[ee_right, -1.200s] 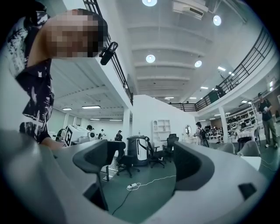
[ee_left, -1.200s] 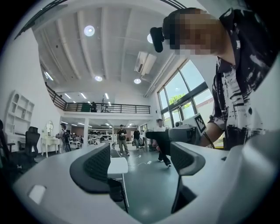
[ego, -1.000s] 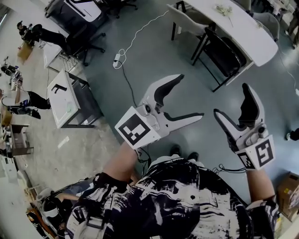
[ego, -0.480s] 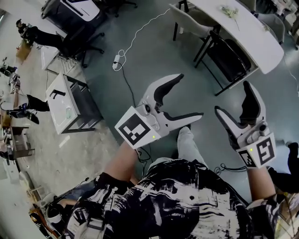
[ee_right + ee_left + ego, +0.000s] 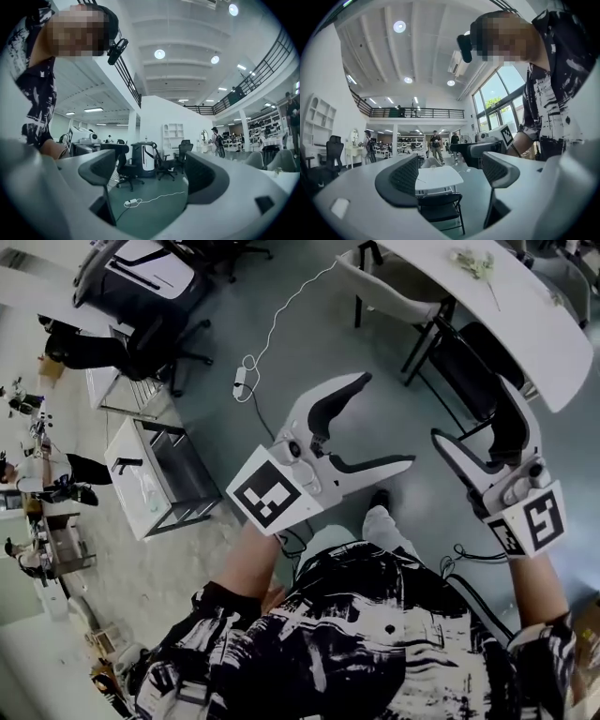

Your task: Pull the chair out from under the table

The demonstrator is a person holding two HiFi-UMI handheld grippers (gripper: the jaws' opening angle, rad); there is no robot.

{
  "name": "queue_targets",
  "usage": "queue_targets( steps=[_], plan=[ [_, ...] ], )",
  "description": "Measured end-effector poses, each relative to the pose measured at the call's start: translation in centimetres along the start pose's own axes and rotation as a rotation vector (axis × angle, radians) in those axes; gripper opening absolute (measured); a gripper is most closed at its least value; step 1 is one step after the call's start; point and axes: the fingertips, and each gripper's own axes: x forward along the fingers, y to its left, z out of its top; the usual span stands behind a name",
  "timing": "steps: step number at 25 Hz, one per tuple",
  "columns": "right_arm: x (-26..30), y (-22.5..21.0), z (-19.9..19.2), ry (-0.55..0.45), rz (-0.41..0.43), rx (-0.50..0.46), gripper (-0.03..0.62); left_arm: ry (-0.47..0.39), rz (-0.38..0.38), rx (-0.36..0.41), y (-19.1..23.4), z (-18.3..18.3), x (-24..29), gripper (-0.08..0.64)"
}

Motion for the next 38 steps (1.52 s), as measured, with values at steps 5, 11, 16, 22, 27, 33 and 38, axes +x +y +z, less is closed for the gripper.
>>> queue_targets(
  steps=[5, 11, 16, 22, 27, 33, 38],
  plan=[
    [2.1, -4.6, -1.0, 0.022, -0.090, 0.000, 0.423, -0.013, -0.076, 0.011, 4.5, -0.2, 3.4, 0.410],
    [2.0, -9.1, -2.1, 0.054, -0.306, -0.020, 0.423, 0.004, -0.299, 0.015, 8.2, -2.1, 8.5, 0.410],
    [1.4, -14.7, -5.3, 0.128, -0.492, -0.020, 0.423, 0.049, -0.475, 0.036, 12.0, -5.0, 14.6, 0.410],
    [-0.7, -20.2, -10.0, 0.253, -0.694, -0.022, 0.423, 0.129, -0.675, 0.153, 15.6, -8.5, 22.0, 0.410],
    [-2.6, -25.4, -19.2, 0.521, -0.710, -0.100, 0.422, 0.266, -0.755, 0.359, 17.6, -17.0, 28.0, 0.409],
    [-6.4, -31.4, -33.6, 1.008, -0.546, -0.279, 0.422, 0.512, -0.761, 0.625, 20.6, -32.5, 35.0, 0.408],
    [-10.0, -33.5, -44.0, 1.258, -0.399, -0.331, 0.422, 0.629, -0.777, 0.856, 21.9, -41.3, 38.4, 0.408]
  ],
)
